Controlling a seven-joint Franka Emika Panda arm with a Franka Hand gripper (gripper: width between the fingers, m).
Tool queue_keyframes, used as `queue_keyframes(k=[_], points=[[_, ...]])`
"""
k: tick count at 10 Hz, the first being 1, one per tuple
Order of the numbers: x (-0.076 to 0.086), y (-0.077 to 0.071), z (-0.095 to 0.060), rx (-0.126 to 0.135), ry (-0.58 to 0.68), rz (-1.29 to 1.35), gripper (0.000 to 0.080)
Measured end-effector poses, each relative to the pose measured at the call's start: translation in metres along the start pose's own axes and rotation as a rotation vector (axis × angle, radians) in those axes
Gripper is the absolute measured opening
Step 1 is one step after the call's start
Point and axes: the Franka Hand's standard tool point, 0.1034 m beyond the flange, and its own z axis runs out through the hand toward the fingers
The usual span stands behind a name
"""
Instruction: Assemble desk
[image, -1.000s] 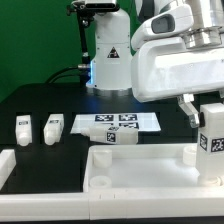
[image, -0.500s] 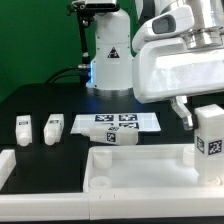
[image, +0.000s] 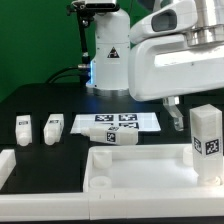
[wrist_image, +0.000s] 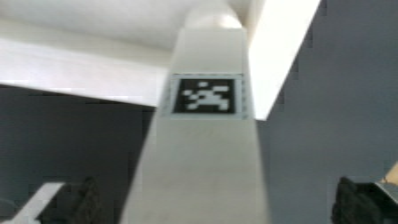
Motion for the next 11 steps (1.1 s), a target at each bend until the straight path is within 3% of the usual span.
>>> queue_keyframes(k=[2, 3, 5, 7, 8, 9, 11], points=[[-0.009, -0.002, 0.001, 0.02, -0.143, 0.014, 0.0649], [-0.013, -0.009, 0.002, 0.034, -0.258, 0.049, 0.0649], [-0.006, -0.012, 0.003, 0.036, -0.267, 0.058, 0.0649], [-0.007, -0.012, 0.004, 0.034, -0.269, 0.072, 0.0396], [-0.007, -0.012, 0.004, 0.025, -0.27, 0.139, 0.0396], [-0.007, -0.011, 0.004, 0.013, -0.271, 0.222, 0.0285], [-0.006, -0.012, 0.005, -0.012, -0.251, 0.386, 0.0285]])
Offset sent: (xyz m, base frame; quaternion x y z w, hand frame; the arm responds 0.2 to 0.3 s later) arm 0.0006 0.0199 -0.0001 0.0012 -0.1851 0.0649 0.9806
